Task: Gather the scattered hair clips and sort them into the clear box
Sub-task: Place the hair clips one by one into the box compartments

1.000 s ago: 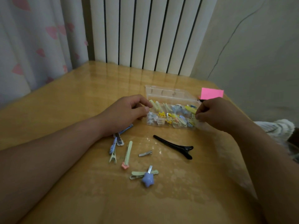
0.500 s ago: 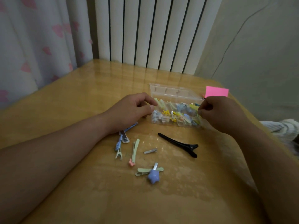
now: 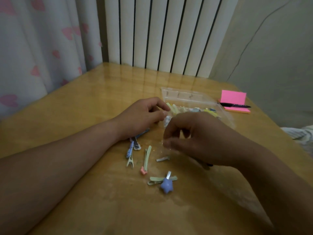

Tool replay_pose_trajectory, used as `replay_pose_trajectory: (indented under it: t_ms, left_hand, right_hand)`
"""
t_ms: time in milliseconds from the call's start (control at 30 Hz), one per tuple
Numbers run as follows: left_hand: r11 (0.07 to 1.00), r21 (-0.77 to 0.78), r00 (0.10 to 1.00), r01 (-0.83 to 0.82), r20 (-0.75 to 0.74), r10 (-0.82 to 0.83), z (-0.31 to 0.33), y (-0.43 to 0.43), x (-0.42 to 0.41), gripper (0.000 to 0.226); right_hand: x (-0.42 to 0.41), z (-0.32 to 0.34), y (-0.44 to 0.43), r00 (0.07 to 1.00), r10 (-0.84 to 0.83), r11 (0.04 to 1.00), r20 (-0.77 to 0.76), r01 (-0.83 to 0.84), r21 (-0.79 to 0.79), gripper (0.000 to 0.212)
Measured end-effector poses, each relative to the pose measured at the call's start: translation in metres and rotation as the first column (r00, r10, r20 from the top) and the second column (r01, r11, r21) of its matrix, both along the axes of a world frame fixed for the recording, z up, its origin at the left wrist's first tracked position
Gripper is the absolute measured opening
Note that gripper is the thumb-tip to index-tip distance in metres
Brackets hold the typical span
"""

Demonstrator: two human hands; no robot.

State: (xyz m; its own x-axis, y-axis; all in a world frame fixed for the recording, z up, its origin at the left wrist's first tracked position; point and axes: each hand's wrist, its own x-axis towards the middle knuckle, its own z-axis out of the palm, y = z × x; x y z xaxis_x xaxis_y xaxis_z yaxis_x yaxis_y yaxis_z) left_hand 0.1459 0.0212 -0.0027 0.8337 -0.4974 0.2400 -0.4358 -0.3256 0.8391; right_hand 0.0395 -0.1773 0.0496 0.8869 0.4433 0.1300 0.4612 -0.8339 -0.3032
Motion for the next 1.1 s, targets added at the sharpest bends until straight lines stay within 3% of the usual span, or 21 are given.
replay_pose_trajectory:
  t_ms: [133, 433, 567, 700, 833, 1100]
  left_hand:
    - [1.0, 0.0, 1.0, -0.012, 0.01, 0.012, 0.0, -0.002, 0.001, 0.014]
    - [1.0, 0.0, 1.0, -0.01, 0.016, 0.01, -0.001, -0.001, 0.002, 0.013]
    - [1.0, 0.005, 1.0, -0.016, 0.025, 0.016, -0.001, -0.001, 0.001, 0.013]
    - [1.0, 0.008, 0.999, -0.025, 0.021, 0.025, -0.002, -0.002, 0.001, 0.013]
    - [1.0, 0.007, 0.999, -0.028, 0.021, 0.028, -0.002, -0.002, 0.0, 0.014]
    - [0.999, 0.013, 0.999, -0.034, 0.009, 0.034, 0.0, -0.002, -0.001, 0.014]
  right_hand:
    - [-0.002, -0.007, 0.008, 0.986, 0.067, 0.984, -0.152, -0.091, -0.155, 0.014]
    - [-0.001, -0.012, 0.014, 0.996, 0.053, 0.972, -0.075, -0.068, -0.225, 0.018]
    - [0.007, 0.001, -0.006, 0.991, -0.132, 0.991, 0.02, 0.131, 0.039, 0.016]
    - [0.024, 0.012, -0.054, 0.868, -0.463, 0.867, 0.181, 0.4, 0.297, 0.014]
    - [0.041, -0.005, -0.088, 0.763, -0.622, 0.781, 0.175, 0.591, 0.202, 0.018]
    - [0.053, -0.013, -0.092, 0.757, -0.653, 0.757, 0.028, 0.653, 0.014, 0.017]
